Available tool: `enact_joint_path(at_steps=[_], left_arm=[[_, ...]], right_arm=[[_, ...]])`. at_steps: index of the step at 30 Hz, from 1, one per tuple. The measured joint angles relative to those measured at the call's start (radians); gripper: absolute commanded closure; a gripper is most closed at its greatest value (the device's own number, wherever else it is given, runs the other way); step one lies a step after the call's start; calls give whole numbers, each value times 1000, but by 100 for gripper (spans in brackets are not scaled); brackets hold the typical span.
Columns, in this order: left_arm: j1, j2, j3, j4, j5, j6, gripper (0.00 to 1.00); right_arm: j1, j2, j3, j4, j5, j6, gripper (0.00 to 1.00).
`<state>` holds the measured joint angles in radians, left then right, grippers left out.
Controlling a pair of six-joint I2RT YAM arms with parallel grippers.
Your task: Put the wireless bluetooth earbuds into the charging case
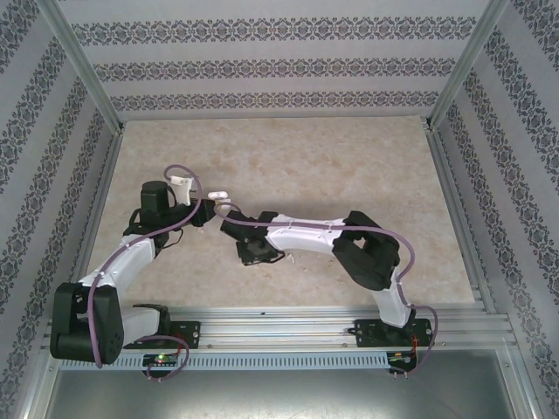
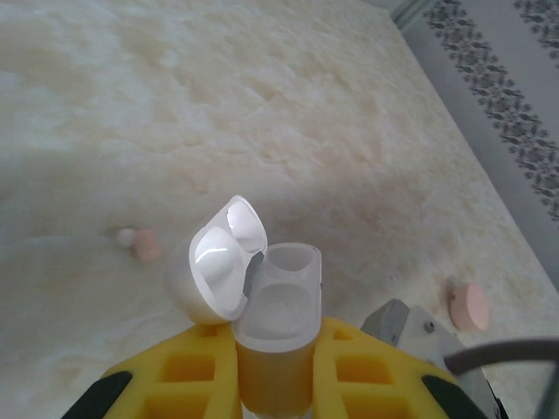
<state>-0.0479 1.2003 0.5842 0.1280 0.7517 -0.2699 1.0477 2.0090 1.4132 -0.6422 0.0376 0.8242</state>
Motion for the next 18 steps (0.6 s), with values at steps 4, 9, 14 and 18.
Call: enact_joint_path(at_steps=[4, 9, 14, 18], left_arm=[[-39, 13, -14, 102, 15, -28, 100], [-96, 22, -19, 182, 15, -34, 100], [-126, 14, -74, 317, 15, -55, 100], [-142, -21, -105, 362, 13, -64, 100]], right_arm=[[-24, -60, -24, 19, 0, 11, 73], [-51, -148, -32, 33, 10, 10, 73], [-62, -273, -46, 33, 69, 3, 75], [-31, -380, -48, 35, 164, -39, 76]])
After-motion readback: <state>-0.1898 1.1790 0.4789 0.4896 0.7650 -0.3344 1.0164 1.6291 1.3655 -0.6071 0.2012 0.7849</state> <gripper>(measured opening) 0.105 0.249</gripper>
